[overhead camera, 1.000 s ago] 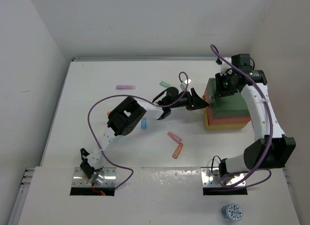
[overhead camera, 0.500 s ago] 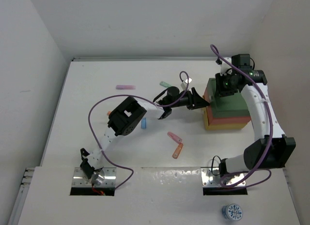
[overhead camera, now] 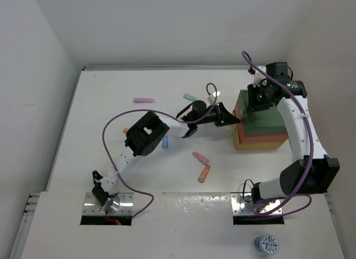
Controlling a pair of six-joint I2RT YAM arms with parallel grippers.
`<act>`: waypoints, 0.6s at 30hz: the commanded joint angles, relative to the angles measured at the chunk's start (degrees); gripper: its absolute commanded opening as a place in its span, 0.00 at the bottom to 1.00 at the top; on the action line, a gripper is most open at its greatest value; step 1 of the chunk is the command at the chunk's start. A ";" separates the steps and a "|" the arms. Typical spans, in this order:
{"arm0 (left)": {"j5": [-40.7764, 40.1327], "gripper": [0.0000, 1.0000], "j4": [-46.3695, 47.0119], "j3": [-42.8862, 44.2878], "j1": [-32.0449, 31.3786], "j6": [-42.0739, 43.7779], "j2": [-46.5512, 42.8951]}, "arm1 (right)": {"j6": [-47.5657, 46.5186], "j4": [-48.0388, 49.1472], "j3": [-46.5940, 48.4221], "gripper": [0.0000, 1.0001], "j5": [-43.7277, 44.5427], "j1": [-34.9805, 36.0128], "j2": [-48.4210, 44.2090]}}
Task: Sort the stationery into containers
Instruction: Open the drawer in the storage box.
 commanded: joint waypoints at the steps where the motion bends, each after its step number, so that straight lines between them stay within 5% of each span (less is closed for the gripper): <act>1: -0.16 0.13 4.92 -0.39 -1.29 -0.72 -0.59 | -0.08 -6.75 -1.51 0.19 -0.49 -0.03 1.59; 6: -0.34 0.00 4.67 -4.44 0.29 -0.03 -2.70 | -0.43 -6.49 -2.13 0.19 -0.14 -0.03 1.41; 18: 0.72 0.00 4.58 -14.20 3.71 3.49 -9.11 | -0.70 -6.14 -2.30 0.22 0.04 -2.67 1.50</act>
